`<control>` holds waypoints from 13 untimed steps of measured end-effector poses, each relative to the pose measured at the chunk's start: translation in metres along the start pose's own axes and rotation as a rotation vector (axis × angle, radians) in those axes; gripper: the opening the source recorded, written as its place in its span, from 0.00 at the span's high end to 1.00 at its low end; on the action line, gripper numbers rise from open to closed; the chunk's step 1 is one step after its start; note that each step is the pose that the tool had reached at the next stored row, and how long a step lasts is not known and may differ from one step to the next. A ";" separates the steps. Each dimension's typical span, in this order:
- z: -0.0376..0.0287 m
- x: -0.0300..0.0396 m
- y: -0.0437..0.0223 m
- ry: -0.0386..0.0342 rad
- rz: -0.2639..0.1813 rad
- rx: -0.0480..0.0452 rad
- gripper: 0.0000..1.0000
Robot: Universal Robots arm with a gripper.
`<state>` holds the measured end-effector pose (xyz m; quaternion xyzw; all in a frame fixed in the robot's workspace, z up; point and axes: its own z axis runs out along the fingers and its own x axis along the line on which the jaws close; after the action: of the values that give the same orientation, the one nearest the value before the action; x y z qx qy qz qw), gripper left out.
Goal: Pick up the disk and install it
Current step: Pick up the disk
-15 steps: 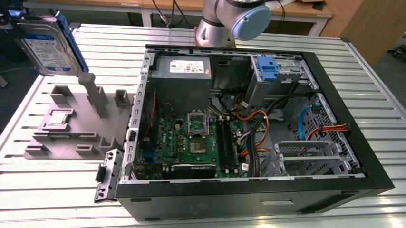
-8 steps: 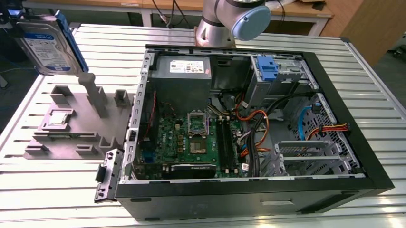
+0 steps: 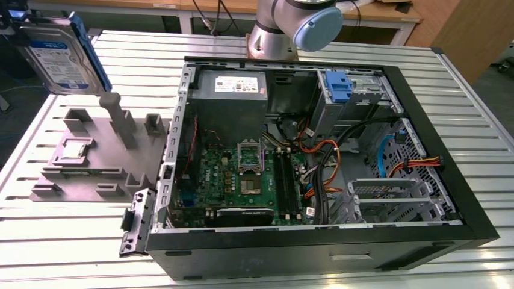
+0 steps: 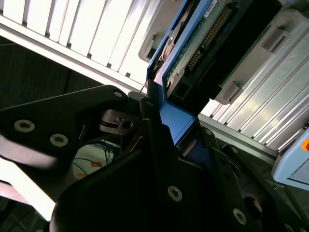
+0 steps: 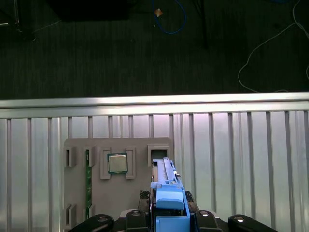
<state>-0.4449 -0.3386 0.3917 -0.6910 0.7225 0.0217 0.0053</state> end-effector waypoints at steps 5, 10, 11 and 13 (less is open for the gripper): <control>-0.0021 -0.0001 0.0000 0.0000 0.000 0.0000 0.63; -0.0044 -0.0002 0.0001 0.0000 0.000 0.0000 0.63; -0.0048 -0.0002 0.0001 -0.0001 0.000 0.0001 0.63; -0.0057 -0.0002 0.0001 0.0000 0.000 0.0001 0.63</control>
<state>-0.4449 -0.3386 0.3974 -0.6910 0.7225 0.0217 0.0053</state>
